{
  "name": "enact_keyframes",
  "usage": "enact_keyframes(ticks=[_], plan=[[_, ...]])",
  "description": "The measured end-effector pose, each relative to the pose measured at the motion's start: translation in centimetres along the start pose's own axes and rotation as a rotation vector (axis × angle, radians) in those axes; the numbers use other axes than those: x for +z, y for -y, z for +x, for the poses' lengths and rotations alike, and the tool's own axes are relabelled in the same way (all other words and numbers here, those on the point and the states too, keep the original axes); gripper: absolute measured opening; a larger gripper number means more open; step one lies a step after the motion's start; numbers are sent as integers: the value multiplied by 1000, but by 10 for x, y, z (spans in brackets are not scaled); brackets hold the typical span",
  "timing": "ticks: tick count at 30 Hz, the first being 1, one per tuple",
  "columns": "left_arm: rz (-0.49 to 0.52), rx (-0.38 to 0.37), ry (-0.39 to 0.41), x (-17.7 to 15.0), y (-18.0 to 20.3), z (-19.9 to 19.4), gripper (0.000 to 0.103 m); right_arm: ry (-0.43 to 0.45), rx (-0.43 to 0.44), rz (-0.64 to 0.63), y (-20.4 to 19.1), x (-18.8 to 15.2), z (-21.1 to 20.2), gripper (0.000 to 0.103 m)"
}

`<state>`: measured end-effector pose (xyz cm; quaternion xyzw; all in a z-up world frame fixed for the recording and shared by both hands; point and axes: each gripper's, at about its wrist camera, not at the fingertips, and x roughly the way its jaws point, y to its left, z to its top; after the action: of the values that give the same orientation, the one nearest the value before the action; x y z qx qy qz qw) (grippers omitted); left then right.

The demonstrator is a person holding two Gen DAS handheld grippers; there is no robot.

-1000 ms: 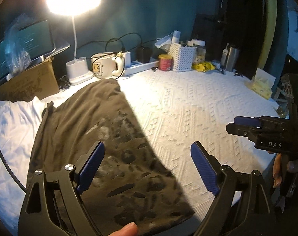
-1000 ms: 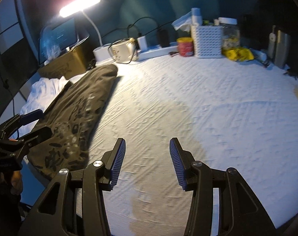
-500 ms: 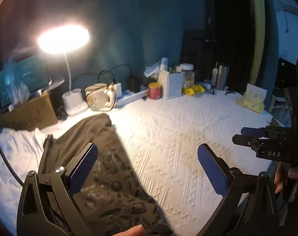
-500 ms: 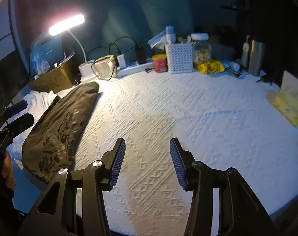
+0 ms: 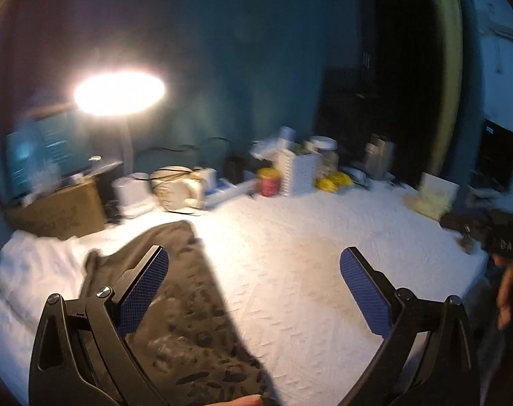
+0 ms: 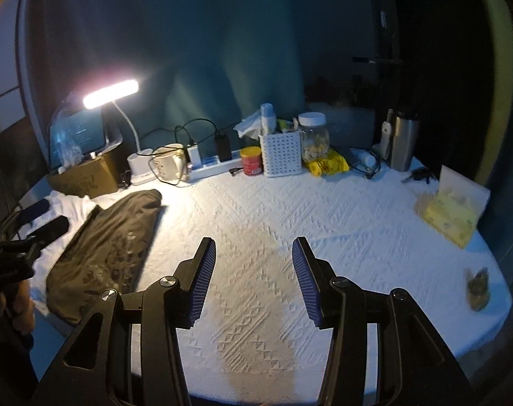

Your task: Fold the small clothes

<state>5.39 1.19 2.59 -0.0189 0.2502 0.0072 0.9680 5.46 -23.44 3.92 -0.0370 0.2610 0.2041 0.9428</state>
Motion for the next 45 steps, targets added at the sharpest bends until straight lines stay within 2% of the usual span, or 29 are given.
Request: enact_keyframes(ticks=[2, 3, 5, 9, 11, 16, 29, 36, 41, 45], plan=[[16, -11, 116, 21, 3, -18, 100, 37, -12, 24, 8, 7, -11, 50], [17, -32, 150, 25, 5, -24, 100, 70, -18, 22, 12, 11, -17, 50], [13, -37, 189, 34, 7, -28, 100, 80, -33, 32, 15, 15, -18, 50], [24, 21, 217, 44, 2, -30, 100, 122, -80, -11, 15, 37, -30, 50], [30, 68, 225, 45, -3, -34, 100, 132, -77, -30, 10, 42, -33, 50], [-2, 99, 240, 42, -16, -51, 100, 144, -51, -62, -7, 47, -38, 50], [-34, 113, 310, 35, -26, -91, 101, 268, -28, -121, -51, 56, -87, 50], [-32, 121, 328, 33, -28, -103, 101, 293, -39, -124, -55, 54, -96, 50], [-39, 124, 368, 30, -29, -114, 101, 303, -42, -123, -56, 51, -98, 50], [-59, 115, 351, 26, -34, -106, 101, 295, -48, -121, -56, 48, -95, 50]])
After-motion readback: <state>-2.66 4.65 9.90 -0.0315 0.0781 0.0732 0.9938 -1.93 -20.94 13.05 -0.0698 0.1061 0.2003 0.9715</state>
